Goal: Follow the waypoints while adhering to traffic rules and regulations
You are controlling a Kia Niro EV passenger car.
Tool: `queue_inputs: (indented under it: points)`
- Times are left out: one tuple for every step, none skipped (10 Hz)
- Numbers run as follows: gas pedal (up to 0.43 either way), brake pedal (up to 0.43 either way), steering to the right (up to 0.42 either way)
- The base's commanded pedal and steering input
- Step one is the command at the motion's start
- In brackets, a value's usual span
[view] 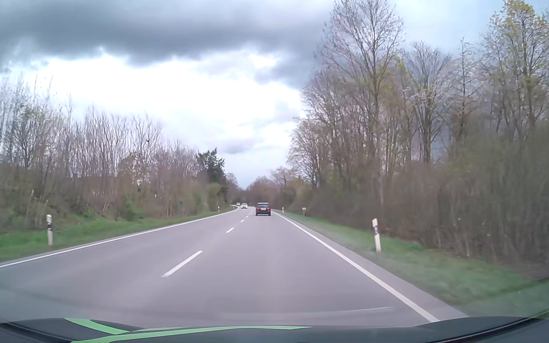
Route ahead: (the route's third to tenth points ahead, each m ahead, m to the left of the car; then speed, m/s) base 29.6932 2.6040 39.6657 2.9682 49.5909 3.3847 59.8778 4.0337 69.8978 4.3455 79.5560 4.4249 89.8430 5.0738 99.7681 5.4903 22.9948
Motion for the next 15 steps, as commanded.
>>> queue_inputs:
  points:
    - [0.177,0.000,-0.002]
    - [0.177,0.000,-0.002]
    - [0.177,0.000,-0.002]
    - [0.177,0.000,-0.003]
    - [0.177,0.000,-0.003]
    - [0.189,0.000,-0.003]
    - [0.189,0.000,-0.003]
    - [0.189,0.000,-0.003]
    - [0.189,0.000,-0.003]
    - [0.189,0.000,-0.003]
    - [0.189,0.000,-0.003]
    - [0.189,0.000,-0.003]
    - [0.189,0.000,-0.003]
    - [0.189,0.000,-0.003]
    - [0.197,0.000,-0.003]
